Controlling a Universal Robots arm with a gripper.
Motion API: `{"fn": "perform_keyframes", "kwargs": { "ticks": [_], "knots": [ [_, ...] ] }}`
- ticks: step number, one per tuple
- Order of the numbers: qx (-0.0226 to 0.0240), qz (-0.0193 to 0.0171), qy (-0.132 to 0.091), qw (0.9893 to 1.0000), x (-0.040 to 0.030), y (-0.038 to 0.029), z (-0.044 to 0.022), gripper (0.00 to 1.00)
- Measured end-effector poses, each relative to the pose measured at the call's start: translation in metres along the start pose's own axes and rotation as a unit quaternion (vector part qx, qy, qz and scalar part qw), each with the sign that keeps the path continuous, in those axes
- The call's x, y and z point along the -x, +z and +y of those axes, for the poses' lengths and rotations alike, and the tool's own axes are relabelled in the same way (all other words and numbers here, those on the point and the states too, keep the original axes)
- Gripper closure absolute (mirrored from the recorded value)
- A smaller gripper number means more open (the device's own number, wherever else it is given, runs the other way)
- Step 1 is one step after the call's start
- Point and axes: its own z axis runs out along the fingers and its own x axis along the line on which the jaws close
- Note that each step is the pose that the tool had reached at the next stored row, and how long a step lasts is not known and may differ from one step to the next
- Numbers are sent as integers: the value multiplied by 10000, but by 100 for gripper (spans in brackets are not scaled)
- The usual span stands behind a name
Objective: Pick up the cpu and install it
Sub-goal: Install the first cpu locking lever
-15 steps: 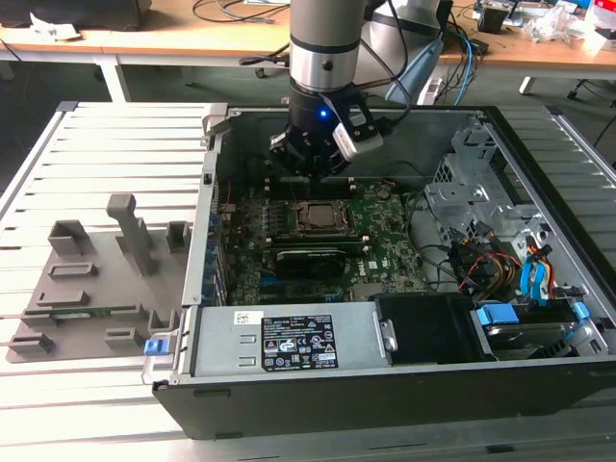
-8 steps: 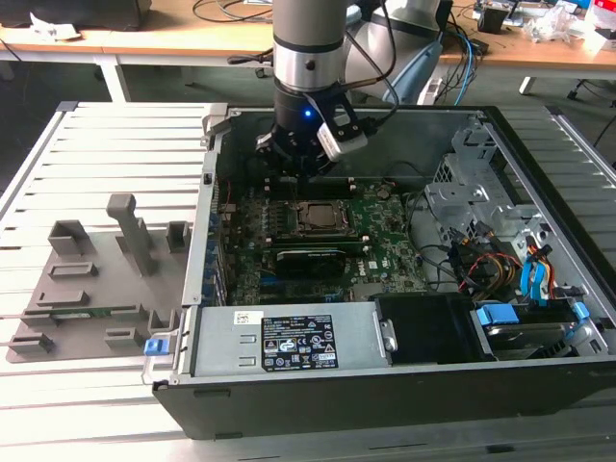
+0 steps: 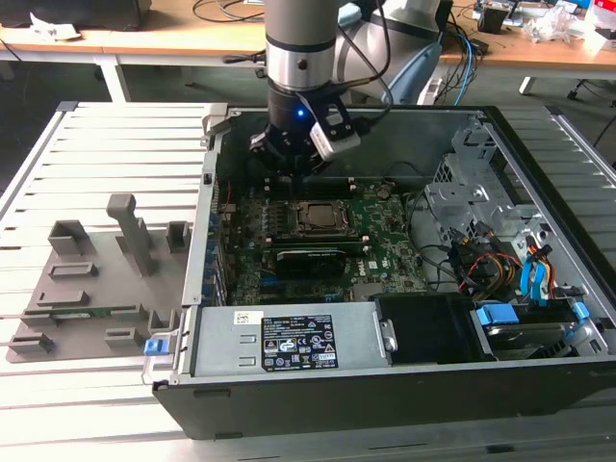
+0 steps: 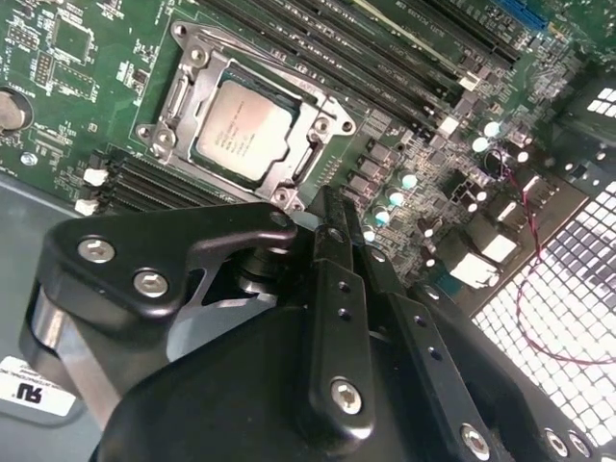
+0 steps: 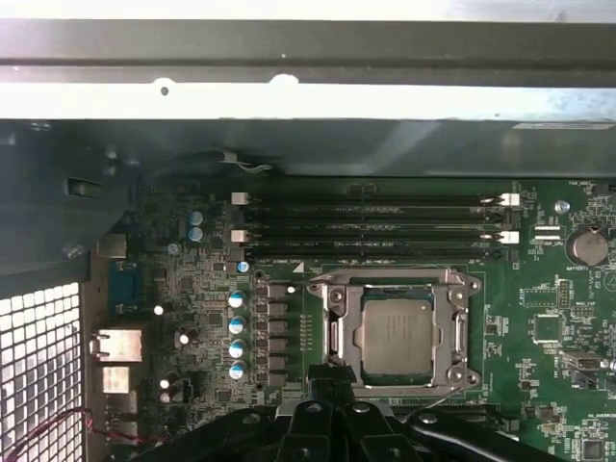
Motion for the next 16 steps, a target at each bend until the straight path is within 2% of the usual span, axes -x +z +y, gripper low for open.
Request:
{"fn": "perform_keyframes", "kwargs": {
  "ticks": [5,8,11,13,14,16],
  "knots": [
    [0,0,0,10000,-58,0,12,89],
    [0,0,0,10000,-106,0,45,89],
    [1,0,0,10000,-152,-1,127,89],
    [0,0,0,10000,-242,-2,186,89],
    [1,0,-1,10000,-264,-3,235,89],
    [3,0,-6,10000,-265,-4,309,89]
  ]
}}
